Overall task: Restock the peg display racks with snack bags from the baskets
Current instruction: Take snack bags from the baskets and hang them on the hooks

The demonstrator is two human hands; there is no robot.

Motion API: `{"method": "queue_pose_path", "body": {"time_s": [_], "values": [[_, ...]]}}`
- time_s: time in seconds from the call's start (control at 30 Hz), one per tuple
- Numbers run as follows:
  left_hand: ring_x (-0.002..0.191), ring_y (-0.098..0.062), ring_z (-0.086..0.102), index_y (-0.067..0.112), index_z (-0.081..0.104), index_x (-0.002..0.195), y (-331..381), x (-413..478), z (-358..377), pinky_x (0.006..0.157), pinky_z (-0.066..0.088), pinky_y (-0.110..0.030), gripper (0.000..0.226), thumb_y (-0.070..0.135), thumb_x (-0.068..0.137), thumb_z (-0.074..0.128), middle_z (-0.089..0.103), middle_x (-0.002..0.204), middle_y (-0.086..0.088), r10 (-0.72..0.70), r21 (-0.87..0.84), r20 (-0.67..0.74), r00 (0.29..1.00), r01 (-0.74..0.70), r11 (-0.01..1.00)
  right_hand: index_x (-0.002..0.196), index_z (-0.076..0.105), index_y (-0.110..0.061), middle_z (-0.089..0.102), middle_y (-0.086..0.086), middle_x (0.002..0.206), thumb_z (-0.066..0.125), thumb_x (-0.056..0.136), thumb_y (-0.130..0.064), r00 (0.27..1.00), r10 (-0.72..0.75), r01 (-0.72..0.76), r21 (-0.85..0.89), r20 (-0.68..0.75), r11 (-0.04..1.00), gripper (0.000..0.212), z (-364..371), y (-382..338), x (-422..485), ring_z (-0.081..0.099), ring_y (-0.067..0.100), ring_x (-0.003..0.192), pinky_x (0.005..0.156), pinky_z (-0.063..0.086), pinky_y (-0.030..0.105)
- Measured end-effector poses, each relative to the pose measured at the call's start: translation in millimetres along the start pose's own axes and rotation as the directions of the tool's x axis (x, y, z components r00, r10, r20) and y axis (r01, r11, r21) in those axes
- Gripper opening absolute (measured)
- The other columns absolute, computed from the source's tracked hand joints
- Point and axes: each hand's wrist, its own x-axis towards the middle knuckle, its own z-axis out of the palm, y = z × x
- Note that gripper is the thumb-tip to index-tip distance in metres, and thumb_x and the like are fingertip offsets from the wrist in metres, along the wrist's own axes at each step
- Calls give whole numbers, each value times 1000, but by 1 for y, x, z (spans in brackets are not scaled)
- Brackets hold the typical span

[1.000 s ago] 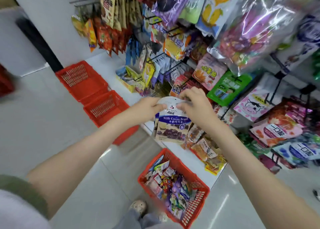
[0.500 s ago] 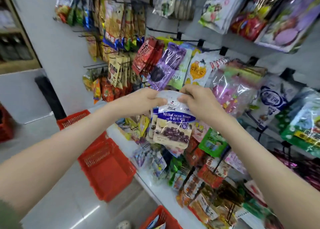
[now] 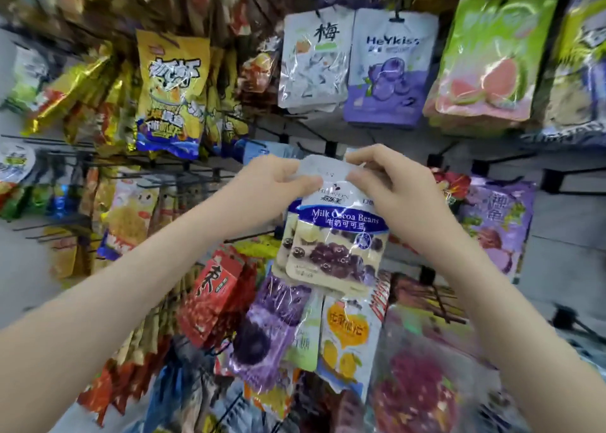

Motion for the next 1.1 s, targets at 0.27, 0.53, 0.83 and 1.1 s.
{"method": "queue_pose_path", "body": {"time_s": [0.27, 0.53, 0.83, 1.1], "values": [[55, -12, 37, -4, 52, 73, -3, 47, 56, 53, 20, -28, 48, 38, 95, 55, 38, 64, -6, 131, -54, 106, 986, -126, 991, 85, 63, -16, 60, -1, 72, 68, 86, -17, 946, 324, -322, -69, 21, 944, 5, -35, 37, -6, 46, 1, 57, 57, 36, 17], [62, -14, 49, 13, 60, 78, 20, 70, 114, 65, 41, -31, 37, 44, 95, 52, 53, 72, -6, 161, -247, 339, 927, -77, 966, 80, 57, -25, 58, -14, 73, 62, 87, -8, 927, 349, -373, -258, -138, 891, 19, -75, 65, -31, 49, 1, 65, 60, 35, 8], [88, -23, 66, 14, 67, 101, 34, 93, 159, 85, 49, -36, 34, 44, 96, 50, 71, 96, -3, 173, -297, 397, 902, -52, 953, 82, 59, -10, 57, -4, 71, 58, 91, -10, 883, 397, -460, -294, -251, 838, 9, -87, 109, -40, 42, 7, 60, 58, 33, 8], [83, -17, 52, 4, 61, 102, 32, 115, 187, 77, 39, -33, 45, 47, 94, 52, 55, 90, -6, 180, -275, 419, 890, -65, 959, 84, 63, -11, 58, -13, 72, 57, 93, -13, 833, 383, -509, -280, -400, 814, 11, -108, 138, -50, 47, -1, 61, 56, 33, 7]]}}
